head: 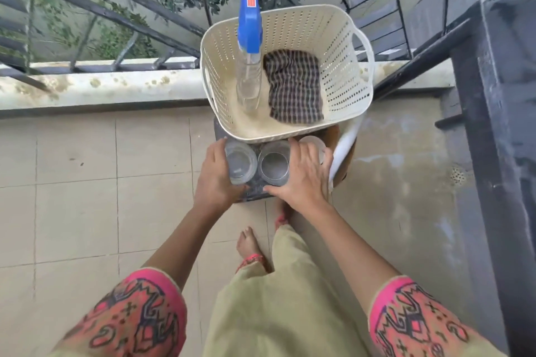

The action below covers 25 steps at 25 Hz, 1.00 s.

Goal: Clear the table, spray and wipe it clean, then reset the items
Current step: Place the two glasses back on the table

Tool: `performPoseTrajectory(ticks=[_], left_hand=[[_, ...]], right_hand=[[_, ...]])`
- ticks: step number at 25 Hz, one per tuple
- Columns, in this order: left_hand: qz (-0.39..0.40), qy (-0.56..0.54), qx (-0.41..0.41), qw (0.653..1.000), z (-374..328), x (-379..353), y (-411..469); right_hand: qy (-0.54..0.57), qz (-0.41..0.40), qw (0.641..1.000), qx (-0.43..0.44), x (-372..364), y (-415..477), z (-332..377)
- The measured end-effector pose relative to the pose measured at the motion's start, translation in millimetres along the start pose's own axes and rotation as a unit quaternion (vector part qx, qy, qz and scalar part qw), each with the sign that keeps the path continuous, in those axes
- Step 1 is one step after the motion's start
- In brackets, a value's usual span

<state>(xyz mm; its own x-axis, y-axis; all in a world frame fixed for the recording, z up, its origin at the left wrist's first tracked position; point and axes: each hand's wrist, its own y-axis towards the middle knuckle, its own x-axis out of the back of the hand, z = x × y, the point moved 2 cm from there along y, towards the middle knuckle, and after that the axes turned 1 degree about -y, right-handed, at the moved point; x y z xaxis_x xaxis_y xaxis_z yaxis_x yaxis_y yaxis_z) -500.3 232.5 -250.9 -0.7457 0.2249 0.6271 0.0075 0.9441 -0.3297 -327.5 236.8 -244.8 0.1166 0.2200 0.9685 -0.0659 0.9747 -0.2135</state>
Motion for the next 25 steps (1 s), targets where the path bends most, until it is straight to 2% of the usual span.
performPoseTrajectory(ticks=[4, 7, 12, 15, 18, 25], left_hand=[[-0.003, -0.002, -0.030, 1.000, 6.7, 5.2, -4.3], [-0.037, -0.020, -0.027, 0.999, -3.5, 19.0, -28.9], [-0.106, -0.114, -0.032, 0.987, -61.8, 60.5, -79.9], [-0.147, -0.161, -0.101, 0.971, -127.1, 94.8, -90.5], [-0.148, -0.171, -0.182, 0.957, -208.9, 120.3, -88.6], [-0.097, -0.183, -0.346, 0.915, -421.9, 107.6, -113.9]], right_hand=[[0.035, -0.022, 0.999, -0.014, 3.1, -2.6, 0.4], [0.101, -0.063, 0.992, -0.041, 30.8, -21.6, 2.6], [0.295, -0.147, 0.942, -0.067, 107.4, -64.7, 2.2], [0.386, -0.233, 0.889, -0.083, 174.5, -83.5, -11.3], [0.427, -0.308, 0.845, -0.096, 243.5, -99.3, -36.9], [0.398, -0.514, 0.744, -0.153, 396.2, -174.7, -135.9]])
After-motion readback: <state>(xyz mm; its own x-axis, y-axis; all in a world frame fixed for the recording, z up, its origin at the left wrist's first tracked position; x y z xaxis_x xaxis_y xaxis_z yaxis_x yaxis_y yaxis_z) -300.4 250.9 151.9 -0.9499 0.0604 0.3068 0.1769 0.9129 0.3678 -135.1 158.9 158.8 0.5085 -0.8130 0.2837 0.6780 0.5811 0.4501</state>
